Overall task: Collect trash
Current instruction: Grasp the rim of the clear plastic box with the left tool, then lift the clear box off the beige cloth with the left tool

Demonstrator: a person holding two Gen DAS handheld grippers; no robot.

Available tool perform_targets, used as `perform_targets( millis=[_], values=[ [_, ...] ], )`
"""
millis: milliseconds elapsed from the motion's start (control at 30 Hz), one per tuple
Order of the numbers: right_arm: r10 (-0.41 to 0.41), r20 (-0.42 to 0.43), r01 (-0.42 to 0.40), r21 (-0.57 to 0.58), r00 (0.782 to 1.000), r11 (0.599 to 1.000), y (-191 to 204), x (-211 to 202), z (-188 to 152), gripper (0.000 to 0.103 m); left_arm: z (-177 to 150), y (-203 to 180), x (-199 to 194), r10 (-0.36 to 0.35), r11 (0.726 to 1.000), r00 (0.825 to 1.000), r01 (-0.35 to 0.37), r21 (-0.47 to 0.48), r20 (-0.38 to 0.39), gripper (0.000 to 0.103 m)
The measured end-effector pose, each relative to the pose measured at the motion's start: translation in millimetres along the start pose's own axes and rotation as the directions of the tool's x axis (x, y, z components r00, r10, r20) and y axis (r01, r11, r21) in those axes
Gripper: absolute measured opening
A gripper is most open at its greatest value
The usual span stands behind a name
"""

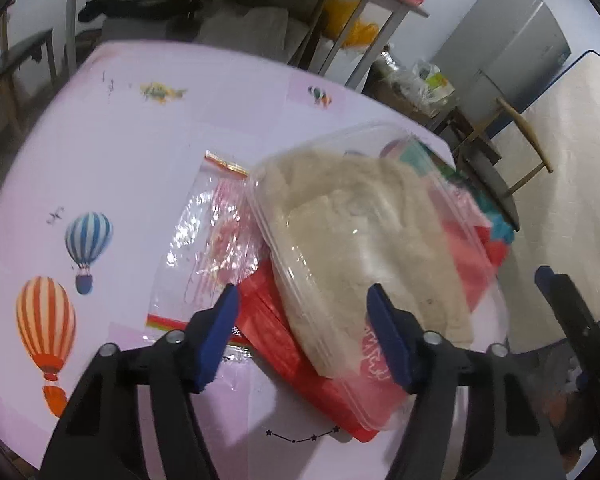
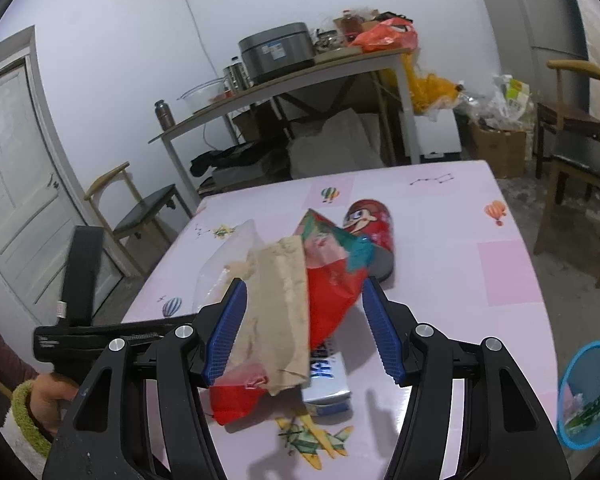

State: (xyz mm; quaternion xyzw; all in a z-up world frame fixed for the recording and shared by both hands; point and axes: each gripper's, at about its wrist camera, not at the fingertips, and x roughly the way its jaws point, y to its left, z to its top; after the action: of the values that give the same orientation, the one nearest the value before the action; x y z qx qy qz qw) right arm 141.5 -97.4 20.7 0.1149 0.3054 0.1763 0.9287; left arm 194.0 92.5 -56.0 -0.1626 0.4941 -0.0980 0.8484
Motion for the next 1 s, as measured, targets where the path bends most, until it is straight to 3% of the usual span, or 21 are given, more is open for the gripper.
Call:
perform_targets(
  millis=[100, 233, 467, 733, 900, 1000],
  values=[
    [0.004, -0.006, -0.004, -0.001, 1.0, 1.0, 4, 0, -2, 0.057, 0, 2, 4, -0.023, 0.999, 1.0, 0.022, -0.027, -0.021, 0.045],
    [-0.004, -0.002, 0.004, 0.007, 1.0, 1.0, 7, -7, -5, 0.057, 0, 4, 7, -0.064, 0.997, 0.997, 0.062, -0.049, -0.039, 0.012],
    [-0.025, -0.01, 0.025, 0.012, 1.0, 1.0, 1, -13, -7, 0.057, -5, 17, -3, -0.127, 0.984, 0.992, 0.126, -0.13, 0.004, 0.003],
    [-0.013, -0.023, 0.014, 0.031, 1.0, 0.999, 4, -12, -5, 0.057, -7, 26, -24, -0.269, 0.936, 0.961, 0.277, -0.219, 0.064, 0.003],
    [-0.012, -0.021, 0.013, 0.027, 1.0, 1.0, 9, -14, -6, 0.057, -6, 31, -55, -0.316, 0.918, 0.94, 0.336, -0.21, 0.125, 0.003],
    [-0.007, -0.016, 0.007, 0.025, 1.0, 1.0, 14, -18, -5, 0.057, -9, 41, -79, -0.309, 0.923, 0.938, 0.336, -0.19, 0.155, 0.003]
  ],
)
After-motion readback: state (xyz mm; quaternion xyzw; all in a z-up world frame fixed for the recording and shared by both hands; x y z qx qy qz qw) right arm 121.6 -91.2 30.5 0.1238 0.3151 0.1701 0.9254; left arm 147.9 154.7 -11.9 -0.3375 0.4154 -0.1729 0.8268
